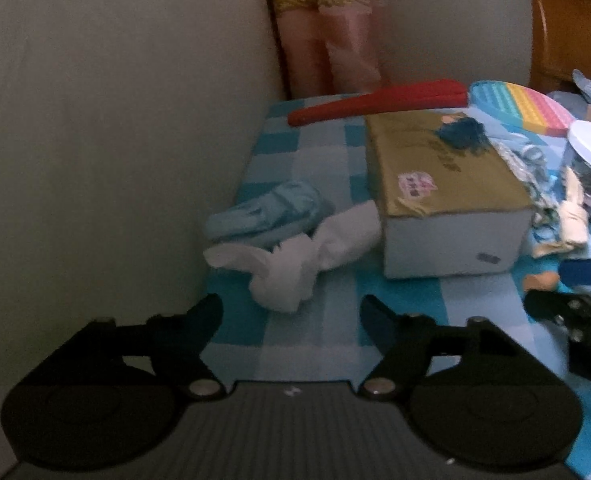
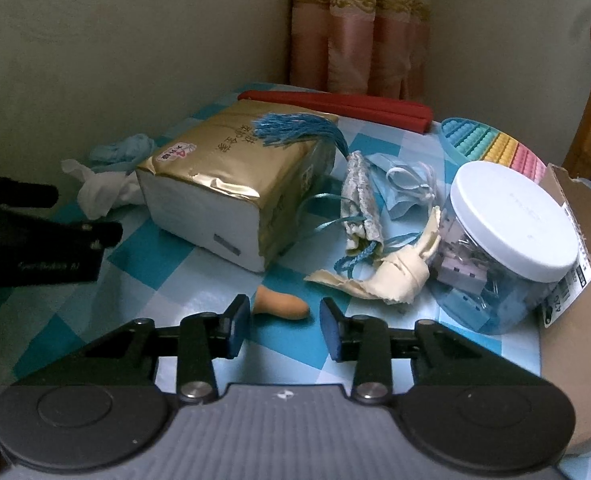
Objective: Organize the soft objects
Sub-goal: 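Lower the left gripper onto the white sock and close, then grasp the orange foam earplug with the right gripper while the left gripper holds the sock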
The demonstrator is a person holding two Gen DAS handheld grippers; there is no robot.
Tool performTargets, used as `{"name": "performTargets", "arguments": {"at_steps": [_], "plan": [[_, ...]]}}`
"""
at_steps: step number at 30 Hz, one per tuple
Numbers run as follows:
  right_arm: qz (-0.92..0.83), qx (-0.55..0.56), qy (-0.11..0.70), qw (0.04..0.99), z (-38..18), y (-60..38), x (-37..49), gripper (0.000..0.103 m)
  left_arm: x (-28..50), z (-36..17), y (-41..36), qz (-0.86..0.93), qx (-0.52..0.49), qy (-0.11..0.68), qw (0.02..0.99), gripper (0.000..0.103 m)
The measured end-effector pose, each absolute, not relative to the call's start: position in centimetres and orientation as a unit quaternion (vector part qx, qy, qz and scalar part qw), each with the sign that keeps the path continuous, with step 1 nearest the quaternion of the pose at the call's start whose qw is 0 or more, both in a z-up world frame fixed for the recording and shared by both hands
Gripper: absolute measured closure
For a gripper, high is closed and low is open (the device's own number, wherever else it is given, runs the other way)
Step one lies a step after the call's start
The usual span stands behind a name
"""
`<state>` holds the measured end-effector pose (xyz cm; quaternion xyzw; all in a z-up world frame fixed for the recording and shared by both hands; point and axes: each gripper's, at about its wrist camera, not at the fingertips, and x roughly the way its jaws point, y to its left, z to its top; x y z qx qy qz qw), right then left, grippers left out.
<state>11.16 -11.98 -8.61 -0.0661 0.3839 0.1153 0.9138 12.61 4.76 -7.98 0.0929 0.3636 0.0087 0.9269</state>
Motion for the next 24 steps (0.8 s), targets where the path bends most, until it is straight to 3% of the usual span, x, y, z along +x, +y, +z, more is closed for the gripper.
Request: {"name": "performTargets", "arguments": {"at_steps": [11, 13, 19, 22, 24], "plan": [[0.119, -0.065, 0.377, 0.916, -8.7, -11.9, 11.1, 0.059, 14.4, -8.8, 5.1, 0.022, 0.078, 0.358, 0.93, 0.038], [0.119, -0.064, 0.377, 0.916, -8.7, -11.9, 11.1, 0.059, 14.6, -8.8, 5.2, 0.02, 0.077, 0.356, 0.931, 0.047], [0.12, -0.065, 0.375, 0.917, -8.7, -11.8, 11.2, 0.059, 14.9, -8.9, 5.2, 0.012, 0.066, 0.35, 0.934, 0.049], [0.118, -0.065, 0.374, 0.918, -8.8, -11.7, 11.1, 0.059, 15.1, -9.0, 5.2, 0.008, 0.066, 0.35, 0.934, 0.065], [0.116, -0.066, 0.372, 0.918, -8.8, -11.6, 11.0, 0.059, 15.3, -9.0, 5.3, 0.005, 0.06, 0.353, 0.934, 0.068]]}}
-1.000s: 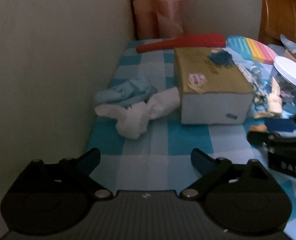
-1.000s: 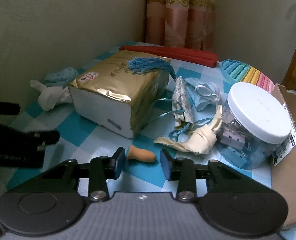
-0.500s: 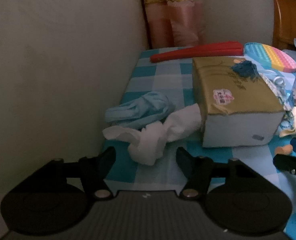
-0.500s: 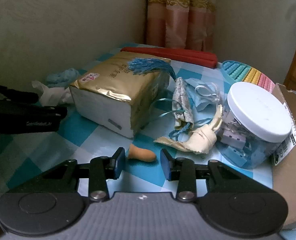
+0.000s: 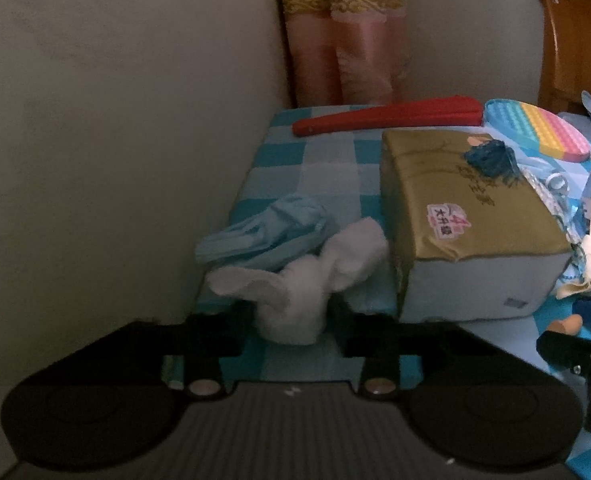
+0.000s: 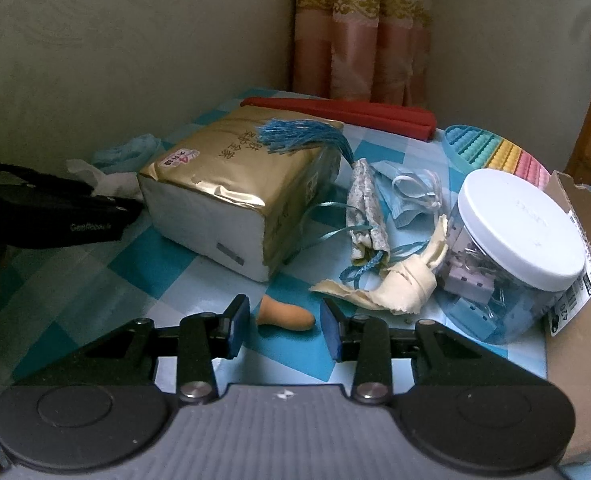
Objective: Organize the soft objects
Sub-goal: 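Grasp the orange foam earplug with the right gripper while the left gripper holds the sock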
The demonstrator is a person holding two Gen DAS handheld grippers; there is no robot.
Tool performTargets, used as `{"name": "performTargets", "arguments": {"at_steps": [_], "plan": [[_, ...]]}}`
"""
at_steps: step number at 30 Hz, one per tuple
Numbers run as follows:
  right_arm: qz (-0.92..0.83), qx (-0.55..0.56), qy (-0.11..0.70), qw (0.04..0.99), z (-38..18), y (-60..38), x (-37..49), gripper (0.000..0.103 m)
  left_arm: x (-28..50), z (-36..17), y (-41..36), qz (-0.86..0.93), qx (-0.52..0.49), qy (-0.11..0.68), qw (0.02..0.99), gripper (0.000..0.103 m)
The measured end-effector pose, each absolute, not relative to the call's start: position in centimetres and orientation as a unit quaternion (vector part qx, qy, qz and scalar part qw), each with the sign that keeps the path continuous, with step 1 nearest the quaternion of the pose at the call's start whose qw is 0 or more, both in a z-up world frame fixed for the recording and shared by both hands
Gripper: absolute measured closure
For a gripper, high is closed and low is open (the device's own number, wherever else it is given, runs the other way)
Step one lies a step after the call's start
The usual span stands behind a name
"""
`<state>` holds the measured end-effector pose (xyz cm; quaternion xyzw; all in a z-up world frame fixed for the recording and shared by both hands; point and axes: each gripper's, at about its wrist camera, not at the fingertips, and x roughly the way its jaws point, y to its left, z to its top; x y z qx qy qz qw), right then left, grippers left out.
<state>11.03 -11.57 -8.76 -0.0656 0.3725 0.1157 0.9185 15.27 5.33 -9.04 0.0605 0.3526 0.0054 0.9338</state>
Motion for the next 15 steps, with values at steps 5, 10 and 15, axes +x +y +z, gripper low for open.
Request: {"name": "performTargets", "arguments": {"at_steps": [5, 10, 15], "plan": [[0.114, -0.07, 0.37, 0.919, -8.7, -11.23, 10.91, 0.068, 15.47, -8.86, 5.62, 0.004, 0.05, 0.347, 0.936, 0.069], [0.113, -0.067, 0.371, 0.919, -8.59, -11.32, 10.9, 0.068, 15.45, -8.55, 5.65, 0.003, 0.047, 0.342, 0.939, 0.069], [0.112, -0.068, 0.364, 0.922, -8.22, -11.48, 10.7, 0.068, 15.06, -8.07, 5.92, 0.004, 0.042, 0.337, 0.941, 0.069]]}}
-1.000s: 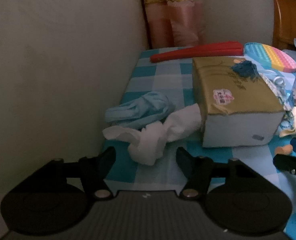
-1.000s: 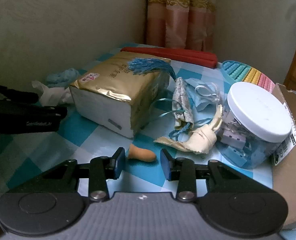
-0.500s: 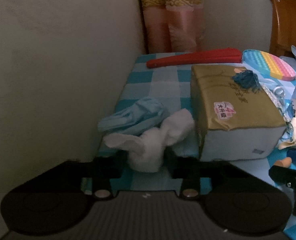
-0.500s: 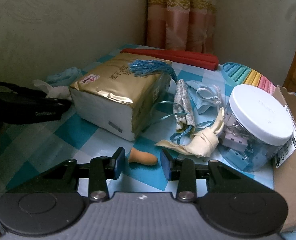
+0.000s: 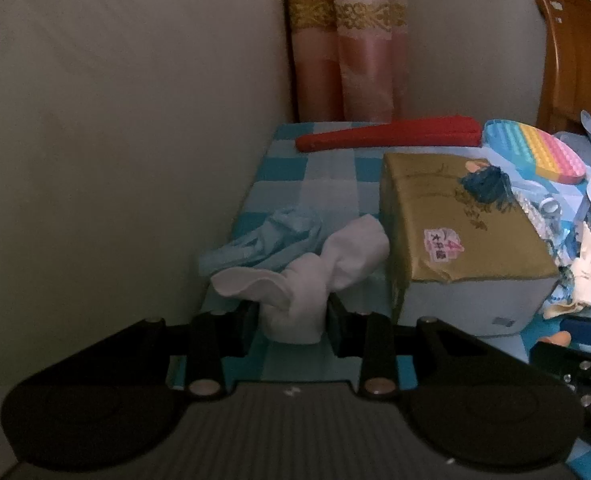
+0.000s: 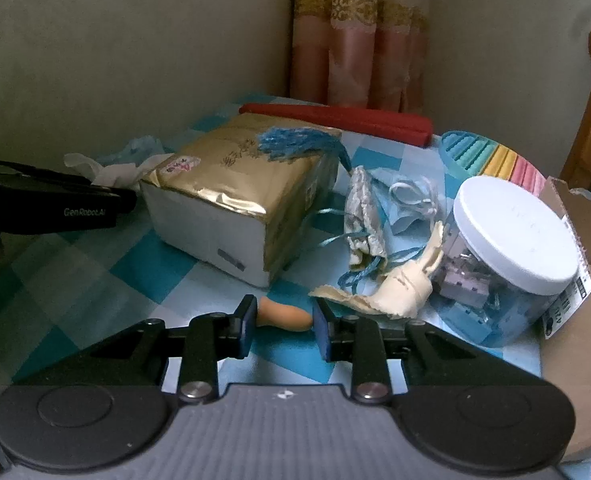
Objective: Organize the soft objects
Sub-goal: 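Grasp the orange foam earplug with the right gripper while the left gripper holds the sock, then carry sock and earplug into the cardboard box and open both grippers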
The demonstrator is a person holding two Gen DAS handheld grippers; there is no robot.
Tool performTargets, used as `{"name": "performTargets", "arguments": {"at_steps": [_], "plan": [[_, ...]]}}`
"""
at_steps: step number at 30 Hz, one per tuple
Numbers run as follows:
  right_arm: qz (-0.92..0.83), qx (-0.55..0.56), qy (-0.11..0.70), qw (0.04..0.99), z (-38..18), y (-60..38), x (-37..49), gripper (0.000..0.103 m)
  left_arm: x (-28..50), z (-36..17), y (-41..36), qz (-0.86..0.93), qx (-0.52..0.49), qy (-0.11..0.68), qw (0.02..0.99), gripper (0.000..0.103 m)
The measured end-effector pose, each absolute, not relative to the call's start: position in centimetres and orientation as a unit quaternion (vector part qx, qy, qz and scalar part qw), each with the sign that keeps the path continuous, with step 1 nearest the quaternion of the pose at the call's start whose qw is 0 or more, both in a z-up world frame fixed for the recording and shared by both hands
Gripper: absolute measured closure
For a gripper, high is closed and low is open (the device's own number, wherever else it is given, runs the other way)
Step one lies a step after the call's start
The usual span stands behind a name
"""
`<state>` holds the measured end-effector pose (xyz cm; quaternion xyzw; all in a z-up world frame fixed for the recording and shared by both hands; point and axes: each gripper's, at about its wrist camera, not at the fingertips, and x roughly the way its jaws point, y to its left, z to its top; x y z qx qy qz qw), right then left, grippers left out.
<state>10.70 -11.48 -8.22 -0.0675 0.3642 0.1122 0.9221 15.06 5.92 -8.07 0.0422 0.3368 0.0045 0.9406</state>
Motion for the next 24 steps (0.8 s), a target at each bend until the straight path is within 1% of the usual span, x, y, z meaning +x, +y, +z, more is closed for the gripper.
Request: {"name": "performTargets", "arguments": {"at_steps": [11, 24], "plan": [[0.12, -0.069, 0.359, 0.923, -7.1, -11.7, 10.1, 0.068, 14.0, -7.7, 5.9, 0.004, 0.043, 0.352, 0.935, 0.069], [0.138, -0.093, 0.374, 0.913, -6.6, -13.0, 7.2, 0.068, 8.1, -7.1, 5.2, -0.031, 0.043, 0.394, 0.917, 0.069]]}}
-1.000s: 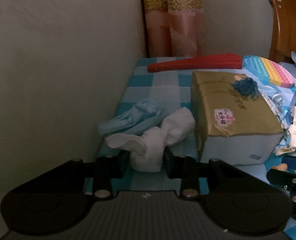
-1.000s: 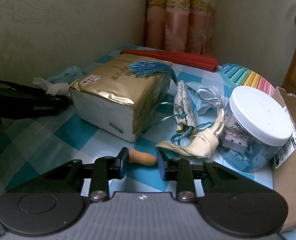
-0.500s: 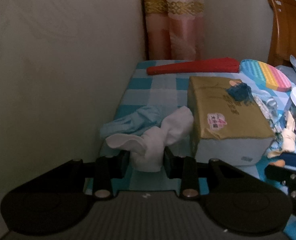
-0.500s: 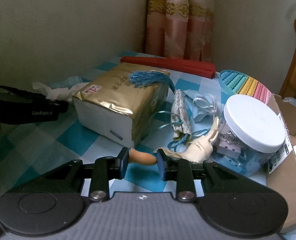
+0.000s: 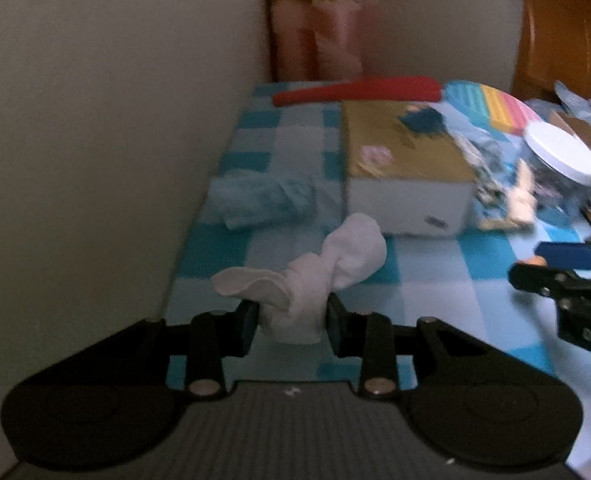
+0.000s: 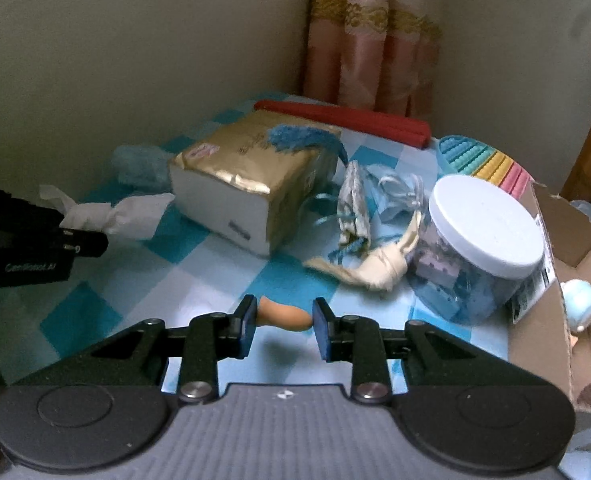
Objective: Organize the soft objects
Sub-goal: 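Carry sock and earplug into the cardboard box and open both grippers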
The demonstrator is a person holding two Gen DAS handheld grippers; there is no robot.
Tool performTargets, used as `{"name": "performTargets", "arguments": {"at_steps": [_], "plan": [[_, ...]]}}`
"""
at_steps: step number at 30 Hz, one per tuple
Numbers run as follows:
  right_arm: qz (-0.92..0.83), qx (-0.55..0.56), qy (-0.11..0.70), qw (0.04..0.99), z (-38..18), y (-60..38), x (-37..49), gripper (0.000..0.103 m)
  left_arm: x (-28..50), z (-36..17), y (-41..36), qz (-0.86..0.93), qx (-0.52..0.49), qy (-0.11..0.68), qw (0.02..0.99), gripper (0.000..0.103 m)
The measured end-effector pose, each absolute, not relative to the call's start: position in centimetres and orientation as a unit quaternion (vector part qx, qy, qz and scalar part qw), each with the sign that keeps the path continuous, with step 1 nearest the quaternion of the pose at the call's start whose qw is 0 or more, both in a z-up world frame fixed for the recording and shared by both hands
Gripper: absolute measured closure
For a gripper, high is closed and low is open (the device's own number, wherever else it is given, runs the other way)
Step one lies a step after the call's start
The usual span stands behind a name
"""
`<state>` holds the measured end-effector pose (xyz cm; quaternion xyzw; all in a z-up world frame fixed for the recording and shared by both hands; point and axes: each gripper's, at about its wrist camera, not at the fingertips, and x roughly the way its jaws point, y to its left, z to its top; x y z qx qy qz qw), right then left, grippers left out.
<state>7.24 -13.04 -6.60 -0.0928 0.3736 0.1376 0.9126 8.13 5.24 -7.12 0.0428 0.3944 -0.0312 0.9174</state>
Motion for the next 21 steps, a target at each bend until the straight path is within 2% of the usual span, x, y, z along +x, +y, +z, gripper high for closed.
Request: {"name": "performTargets", "arguments": {"at_steps": [10, 21], "plan": [[0.126, -0.09, 0.384, 0.91, -5.7, -16.2, 4.3, 0.068, 5.4, -6.0, 0.6, -0.115, 0.068, 0.403, 0.905, 0.069], [0.086, -0.087, 0.368, 0.922, -2.1, -21.9, 1.5, 0.068, 5.5, -3.6, -5.9, -0.23, 0.073, 0.394, 0.887, 0.069]]}}
